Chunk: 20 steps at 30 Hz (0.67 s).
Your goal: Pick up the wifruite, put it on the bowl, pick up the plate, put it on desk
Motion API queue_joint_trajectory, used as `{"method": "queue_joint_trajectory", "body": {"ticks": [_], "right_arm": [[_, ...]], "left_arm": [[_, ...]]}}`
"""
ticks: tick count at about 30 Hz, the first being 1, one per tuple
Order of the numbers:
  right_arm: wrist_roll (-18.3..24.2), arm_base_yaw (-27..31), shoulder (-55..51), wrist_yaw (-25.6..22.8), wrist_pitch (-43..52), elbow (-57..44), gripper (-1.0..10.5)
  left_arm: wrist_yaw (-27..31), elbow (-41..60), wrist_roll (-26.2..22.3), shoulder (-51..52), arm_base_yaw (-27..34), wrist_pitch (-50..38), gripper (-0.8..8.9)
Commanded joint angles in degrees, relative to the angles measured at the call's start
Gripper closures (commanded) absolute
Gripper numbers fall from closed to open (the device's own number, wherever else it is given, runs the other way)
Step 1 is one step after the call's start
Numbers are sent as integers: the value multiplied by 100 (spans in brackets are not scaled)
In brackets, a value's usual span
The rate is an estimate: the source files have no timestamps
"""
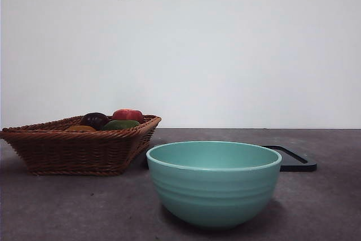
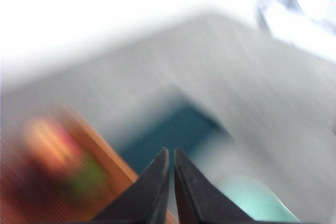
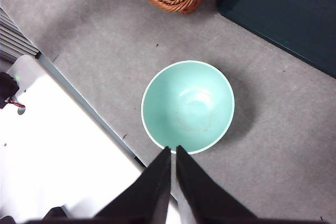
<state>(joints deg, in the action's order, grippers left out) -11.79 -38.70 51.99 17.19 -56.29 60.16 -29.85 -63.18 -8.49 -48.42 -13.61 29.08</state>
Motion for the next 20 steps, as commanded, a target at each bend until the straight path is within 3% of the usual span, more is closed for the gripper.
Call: {"method": "queue_joint_trajectory", "body": {"ticks": [1, 7, 14, 20], "right_arm": [[66, -55, 33, 17, 57, 70, 939], [66, -55, 33, 17, 57, 70, 939], [68, -55, 33, 17, 55, 70, 939], [68, -55, 33, 17, 57, 70, 939]], "left_arm": [[203, 470, -127, 380, 376, -1346, 797], [1211, 1980, -127, 1543, 1064, -2846, 797], [2328, 3499, -109, 2675, 1528, -2959, 797], [2544, 4570, -87, 3423, 1705, -2964, 797]]}}
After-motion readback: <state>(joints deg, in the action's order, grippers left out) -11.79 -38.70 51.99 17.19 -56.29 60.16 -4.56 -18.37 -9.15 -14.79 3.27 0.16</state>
